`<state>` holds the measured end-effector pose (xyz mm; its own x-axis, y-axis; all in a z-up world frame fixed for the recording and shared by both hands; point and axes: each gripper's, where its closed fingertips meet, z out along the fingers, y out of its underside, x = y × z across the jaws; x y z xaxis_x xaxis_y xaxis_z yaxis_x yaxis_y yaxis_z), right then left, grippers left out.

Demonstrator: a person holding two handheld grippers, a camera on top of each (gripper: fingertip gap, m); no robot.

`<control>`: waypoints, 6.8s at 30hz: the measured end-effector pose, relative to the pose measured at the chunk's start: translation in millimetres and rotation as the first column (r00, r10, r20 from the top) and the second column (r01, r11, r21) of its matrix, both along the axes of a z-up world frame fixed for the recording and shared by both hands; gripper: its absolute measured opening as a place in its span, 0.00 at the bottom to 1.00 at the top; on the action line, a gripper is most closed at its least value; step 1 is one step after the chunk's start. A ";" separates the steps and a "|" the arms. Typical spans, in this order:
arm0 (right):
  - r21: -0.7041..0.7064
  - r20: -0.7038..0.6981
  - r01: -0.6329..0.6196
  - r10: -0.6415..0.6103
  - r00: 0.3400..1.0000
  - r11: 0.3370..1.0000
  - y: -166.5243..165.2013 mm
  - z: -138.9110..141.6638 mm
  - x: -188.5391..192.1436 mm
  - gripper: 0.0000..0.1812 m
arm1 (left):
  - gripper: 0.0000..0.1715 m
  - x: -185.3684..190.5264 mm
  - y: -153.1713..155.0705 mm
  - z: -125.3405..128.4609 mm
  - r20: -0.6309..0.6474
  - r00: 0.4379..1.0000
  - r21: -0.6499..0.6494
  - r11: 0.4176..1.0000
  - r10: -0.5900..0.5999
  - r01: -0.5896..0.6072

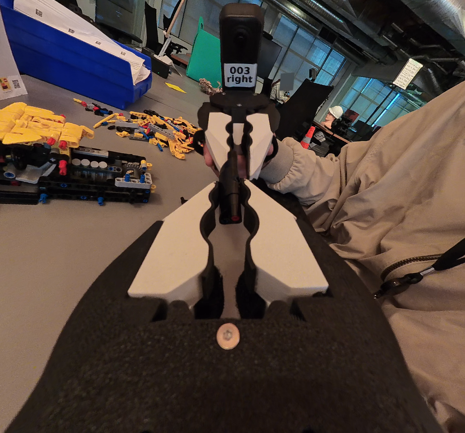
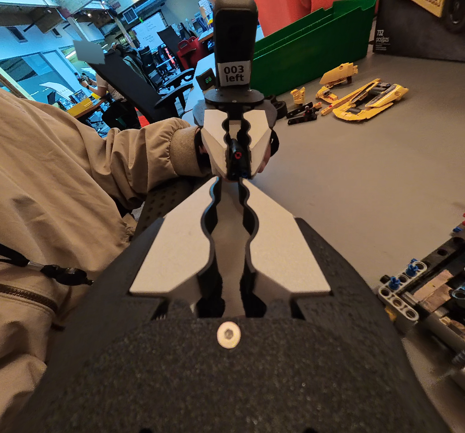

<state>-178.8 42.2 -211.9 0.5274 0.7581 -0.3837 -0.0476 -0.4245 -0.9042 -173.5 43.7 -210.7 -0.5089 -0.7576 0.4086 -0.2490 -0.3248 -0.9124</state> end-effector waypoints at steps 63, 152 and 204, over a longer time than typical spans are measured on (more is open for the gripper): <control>0.121 -0.015 0.040 -0.038 0.999 0.992 -13.7 0.7 1.1 0.02 | 0.09 -0.9 -19.0 -1.0 0.060 0.998 0.191 0.981 0.003 -0.015; 0.054 0.652 0.869 -0.676 0.343 0.493 -46.3 -87.0 300.2 0.02 | 0.09 1.6 7.8 -7.6 0.014 0.995 0.146 0.984 0.102 -0.103; 0.092 0.023 0.280 -0.283 0.959 0.956 -15.8 12.1 105.9 0.03 | 0.06 -32.3 30.3 39.4 0.223 0.968 0.027 0.992 0.113 -0.122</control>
